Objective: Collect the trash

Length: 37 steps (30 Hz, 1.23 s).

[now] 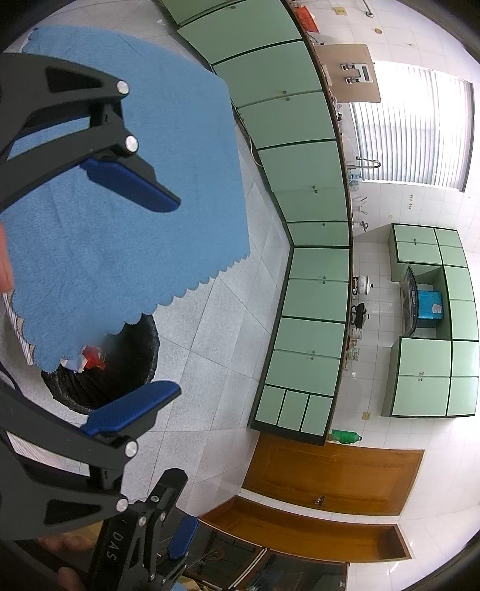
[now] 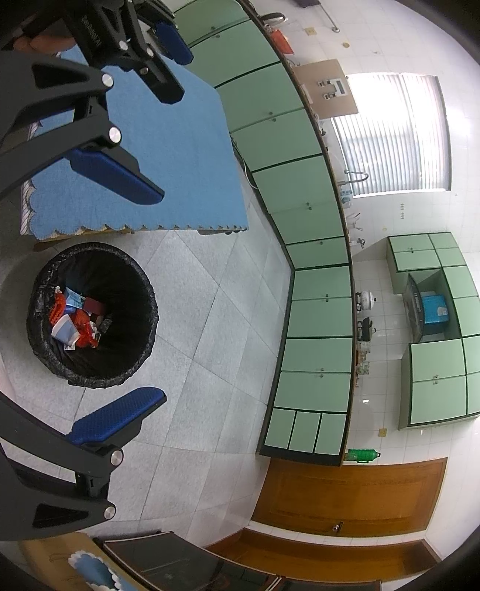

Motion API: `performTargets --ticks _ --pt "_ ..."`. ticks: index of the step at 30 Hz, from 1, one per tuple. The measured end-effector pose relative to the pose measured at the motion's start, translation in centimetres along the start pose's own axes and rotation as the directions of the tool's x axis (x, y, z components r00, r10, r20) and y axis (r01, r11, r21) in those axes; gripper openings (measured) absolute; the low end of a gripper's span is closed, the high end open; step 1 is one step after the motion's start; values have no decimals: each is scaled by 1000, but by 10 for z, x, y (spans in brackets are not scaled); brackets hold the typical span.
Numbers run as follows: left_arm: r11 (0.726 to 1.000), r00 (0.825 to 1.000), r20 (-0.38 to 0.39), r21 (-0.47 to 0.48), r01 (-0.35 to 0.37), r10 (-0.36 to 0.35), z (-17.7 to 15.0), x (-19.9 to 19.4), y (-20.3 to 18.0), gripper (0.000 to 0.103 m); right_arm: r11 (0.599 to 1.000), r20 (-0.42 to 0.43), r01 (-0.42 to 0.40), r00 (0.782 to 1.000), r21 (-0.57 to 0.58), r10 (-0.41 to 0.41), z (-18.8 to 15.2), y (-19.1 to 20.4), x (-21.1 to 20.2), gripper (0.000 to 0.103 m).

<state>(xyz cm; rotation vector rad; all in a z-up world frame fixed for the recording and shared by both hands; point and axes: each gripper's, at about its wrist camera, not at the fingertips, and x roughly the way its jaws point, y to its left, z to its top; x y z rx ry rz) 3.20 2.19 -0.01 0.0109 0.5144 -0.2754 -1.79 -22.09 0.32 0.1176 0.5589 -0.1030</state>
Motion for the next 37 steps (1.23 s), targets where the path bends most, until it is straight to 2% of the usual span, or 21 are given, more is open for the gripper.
performTargets --ticks 37 --pt "1000 1000 -14 -11 -9 9 -4 5 -9 90 1000 -8 -1 1000 -2 1 -7 3 7 97"
